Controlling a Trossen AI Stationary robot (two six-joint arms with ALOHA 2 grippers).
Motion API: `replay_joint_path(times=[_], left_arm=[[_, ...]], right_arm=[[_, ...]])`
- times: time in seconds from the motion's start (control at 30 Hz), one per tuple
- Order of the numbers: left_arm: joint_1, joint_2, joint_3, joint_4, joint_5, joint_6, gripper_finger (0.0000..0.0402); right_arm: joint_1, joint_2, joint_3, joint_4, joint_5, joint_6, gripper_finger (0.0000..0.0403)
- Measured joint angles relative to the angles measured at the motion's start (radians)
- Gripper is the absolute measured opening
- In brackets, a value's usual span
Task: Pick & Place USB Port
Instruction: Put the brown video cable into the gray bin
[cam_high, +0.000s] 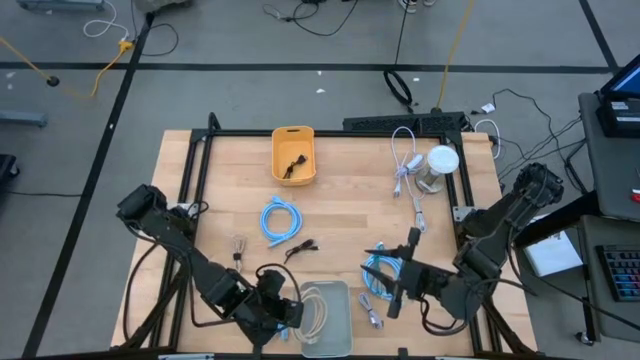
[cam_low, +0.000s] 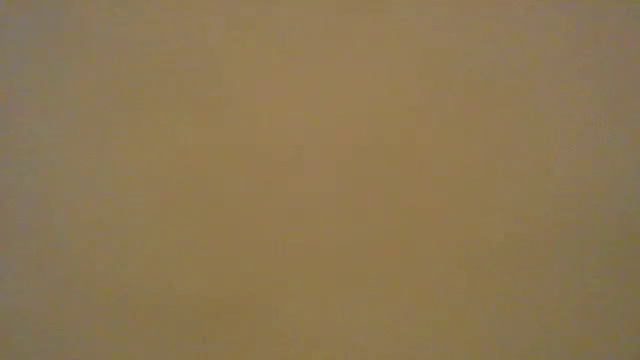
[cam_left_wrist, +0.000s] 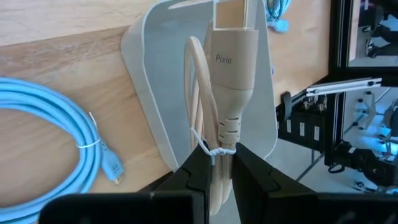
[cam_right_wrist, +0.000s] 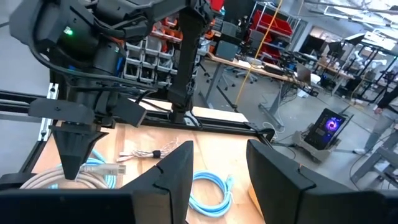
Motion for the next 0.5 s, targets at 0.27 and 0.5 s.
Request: replay_joint_path(times=[0.27,0.5], left_arm=[[0.009,0.000,0.000,-0.007,0.032,0.001,0.0041],[0.019,0.006,0.000,-0.005,0.057,0.018,0.0044]], right_arm=[[0.000,0.000,0.000,0.049,0.000,-0.042,0.0141],[0.000,0.000,0.000,0.071,0.000,-0.052,0.0141]])
